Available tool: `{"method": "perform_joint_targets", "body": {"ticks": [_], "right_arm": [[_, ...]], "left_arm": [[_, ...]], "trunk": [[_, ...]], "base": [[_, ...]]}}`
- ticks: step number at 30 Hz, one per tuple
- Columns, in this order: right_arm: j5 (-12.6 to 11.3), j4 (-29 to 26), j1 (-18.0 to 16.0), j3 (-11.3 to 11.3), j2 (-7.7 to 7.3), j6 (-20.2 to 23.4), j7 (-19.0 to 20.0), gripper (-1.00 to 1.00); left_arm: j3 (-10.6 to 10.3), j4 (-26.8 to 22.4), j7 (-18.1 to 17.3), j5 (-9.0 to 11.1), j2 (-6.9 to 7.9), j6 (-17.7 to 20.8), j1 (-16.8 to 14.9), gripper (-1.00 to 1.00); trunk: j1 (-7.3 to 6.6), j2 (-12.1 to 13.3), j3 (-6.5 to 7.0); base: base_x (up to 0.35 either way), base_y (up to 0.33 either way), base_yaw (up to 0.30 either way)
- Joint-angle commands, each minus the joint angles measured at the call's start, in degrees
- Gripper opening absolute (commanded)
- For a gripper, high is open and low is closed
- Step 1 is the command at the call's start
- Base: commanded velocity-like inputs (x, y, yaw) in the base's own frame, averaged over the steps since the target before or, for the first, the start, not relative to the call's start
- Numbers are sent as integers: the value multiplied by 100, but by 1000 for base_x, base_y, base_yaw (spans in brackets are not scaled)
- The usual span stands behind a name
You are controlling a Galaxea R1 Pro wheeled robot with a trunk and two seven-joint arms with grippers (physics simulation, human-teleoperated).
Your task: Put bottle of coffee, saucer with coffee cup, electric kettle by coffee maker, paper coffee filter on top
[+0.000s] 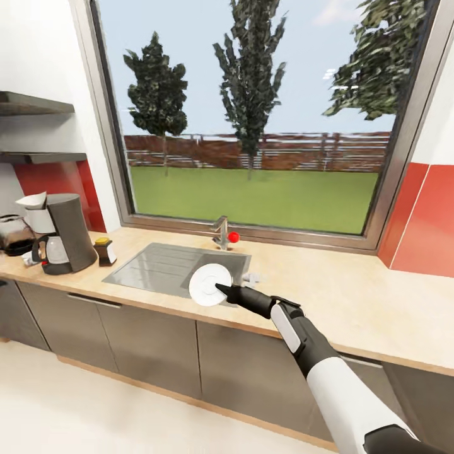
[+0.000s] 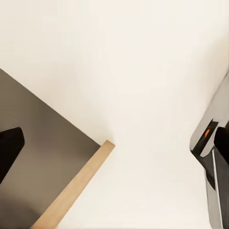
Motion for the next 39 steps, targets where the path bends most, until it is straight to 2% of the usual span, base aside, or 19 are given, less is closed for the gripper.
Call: {"method": "perform_joint_targets", "body": {"ticks": [1, 26, 29, 32, 39], "right_arm": [[-64, 0, -2, 2, 0, 49, -7, -100], [-58, 1, -2, 6, 0, 65, -7, -100], [-59, -8, -2, 36, 0, 306, -7, -100], [-66, -46, -2, 107, 0, 768, 0, -100], [-66, -46, -2, 116, 0, 837, 2, -100]], "left_arm": [[26, -29, 14, 15, -3, 45, 9, 100], [26, -38, 6, 18, -57, 36, 8, 100], [26, -38, 5, 16, -57, 36, 8, 100], [26, -38, 5, 15, -56, 36, 8, 100], [26, -38, 5, 15, -62, 36, 8, 100]], "trunk": [[2, -3, -1], [2, -3, -1], [2, -3, -1], [2, -3, -1], [2, -3, -2]], "base": [[0, 0, 275], [0, 0, 275], [0, 0, 278], [0, 0, 278], [61, 67, 278]]}}
